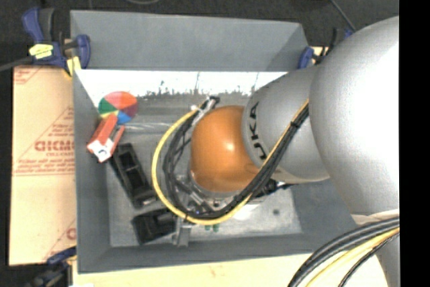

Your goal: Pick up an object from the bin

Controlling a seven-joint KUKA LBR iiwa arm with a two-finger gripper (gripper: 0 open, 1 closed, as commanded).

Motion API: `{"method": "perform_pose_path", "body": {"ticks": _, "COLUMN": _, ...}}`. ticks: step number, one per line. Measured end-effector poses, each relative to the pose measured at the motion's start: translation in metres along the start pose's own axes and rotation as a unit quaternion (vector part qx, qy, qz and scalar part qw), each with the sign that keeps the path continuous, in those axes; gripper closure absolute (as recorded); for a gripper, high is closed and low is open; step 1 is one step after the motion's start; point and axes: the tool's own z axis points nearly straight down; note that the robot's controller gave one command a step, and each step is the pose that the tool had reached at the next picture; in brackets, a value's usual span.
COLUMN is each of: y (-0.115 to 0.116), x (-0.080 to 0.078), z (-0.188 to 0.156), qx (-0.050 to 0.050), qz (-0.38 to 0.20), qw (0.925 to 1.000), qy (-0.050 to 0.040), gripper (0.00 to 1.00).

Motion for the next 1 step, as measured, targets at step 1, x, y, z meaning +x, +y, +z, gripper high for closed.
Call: {"method": "perform_pose_path", "body": {"ticks": 1, "y": 0.0059, "x": -0.0039, "z": 0.019, "qx": 0.001, "qz": -0.045, "qw": 0.999, "qy": 0.0007, "gripper": 0.0}}
